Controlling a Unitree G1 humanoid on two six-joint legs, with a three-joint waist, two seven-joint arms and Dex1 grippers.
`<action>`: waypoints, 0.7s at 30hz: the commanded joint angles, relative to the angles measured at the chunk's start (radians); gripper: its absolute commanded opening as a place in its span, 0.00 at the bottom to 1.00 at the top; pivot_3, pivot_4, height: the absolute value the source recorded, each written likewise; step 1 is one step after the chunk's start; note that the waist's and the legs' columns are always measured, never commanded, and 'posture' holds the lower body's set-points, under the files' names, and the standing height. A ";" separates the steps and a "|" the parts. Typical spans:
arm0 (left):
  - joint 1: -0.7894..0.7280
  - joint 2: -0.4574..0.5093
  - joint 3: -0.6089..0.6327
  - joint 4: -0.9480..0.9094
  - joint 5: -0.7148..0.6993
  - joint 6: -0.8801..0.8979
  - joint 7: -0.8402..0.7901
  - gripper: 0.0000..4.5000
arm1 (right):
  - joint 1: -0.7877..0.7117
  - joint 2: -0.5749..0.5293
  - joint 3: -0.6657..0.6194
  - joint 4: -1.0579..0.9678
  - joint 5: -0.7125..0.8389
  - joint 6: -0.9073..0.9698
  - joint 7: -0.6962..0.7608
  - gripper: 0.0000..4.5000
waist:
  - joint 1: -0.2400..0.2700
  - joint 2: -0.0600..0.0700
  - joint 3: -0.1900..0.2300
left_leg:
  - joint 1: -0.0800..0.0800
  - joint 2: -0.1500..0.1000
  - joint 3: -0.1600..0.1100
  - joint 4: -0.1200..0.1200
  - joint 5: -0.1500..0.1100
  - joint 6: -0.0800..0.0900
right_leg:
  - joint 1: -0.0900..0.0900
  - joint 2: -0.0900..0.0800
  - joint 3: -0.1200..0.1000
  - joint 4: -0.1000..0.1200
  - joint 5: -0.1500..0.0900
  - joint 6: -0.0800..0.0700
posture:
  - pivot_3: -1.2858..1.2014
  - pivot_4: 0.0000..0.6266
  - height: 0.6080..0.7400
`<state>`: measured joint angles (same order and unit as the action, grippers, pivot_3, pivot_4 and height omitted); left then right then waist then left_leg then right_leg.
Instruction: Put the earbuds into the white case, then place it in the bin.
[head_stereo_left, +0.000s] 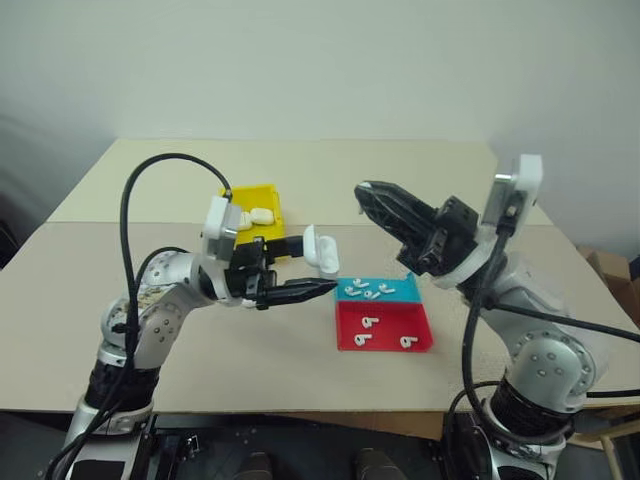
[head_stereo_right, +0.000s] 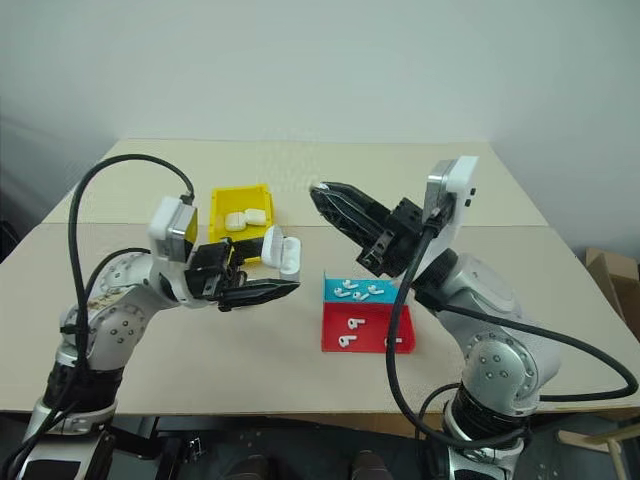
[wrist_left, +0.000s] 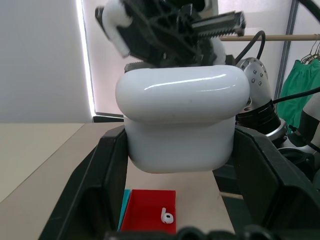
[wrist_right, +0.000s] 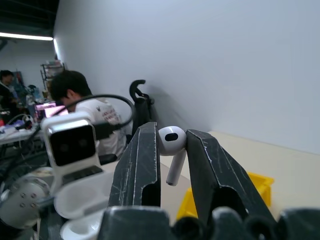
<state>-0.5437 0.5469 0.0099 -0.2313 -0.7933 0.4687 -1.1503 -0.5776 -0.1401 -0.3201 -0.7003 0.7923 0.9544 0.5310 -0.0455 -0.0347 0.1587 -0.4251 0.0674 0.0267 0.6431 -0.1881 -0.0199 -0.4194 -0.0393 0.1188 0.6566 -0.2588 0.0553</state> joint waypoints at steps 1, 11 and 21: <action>-0.044 -0.009 0.007 0.018 -0.003 -0.027 -0.048 0.62 | 0.004 -0.019 0.053 -0.045 0.056 -0.016 -0.055 0.15 | 0.001 0.000 0.000 | 0.000 0.000 0.000 0.000 0.000 0.000 | 0.000 0.000 0.000 0.000 0.000 0.000 | 0.52 0.24 1.00; -0.114 -0.039 0.013 0.106 0.004 -0.041 -0.144 0.62 | 0.042 -0.095 0.199 -0.024 0.020 -0.123 -0.061 0.15 | -0.003 0.000 0.000 | 0.000 0.000 0.000 0.000 0.000 0.000 | -0.001 0.000 0.000 0.000 0.000 0.000 | 0.52 0.24 1.00; -0.113 -0.047 0.021 0.098 0.017 -0.044 -0.143 0.62 | 0.057 -0.157 0.255 0.003 -0.012 -0.203 -0.050 0.15 | -0.001 0.000 0.000 | 0.000 0.000 0.000 0.000 0.000 0.000 | -0.001 0.000 0.000 0.000 0.000 0.000 | 0.52 0.24 1.00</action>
<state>-0.6317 0.5030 0.0100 -0.1117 -0.7714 0.4509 -1.2897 -0.5221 -0.2931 -0.0672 -0.6869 0.7869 0.7906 0.4774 -0.0470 -0.0347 0.1587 -0.4255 0.0675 0.0266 0.6428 -0.1881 -0.0199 -0.4201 -0.0392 0.1187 0.6564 -0.2589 0.0554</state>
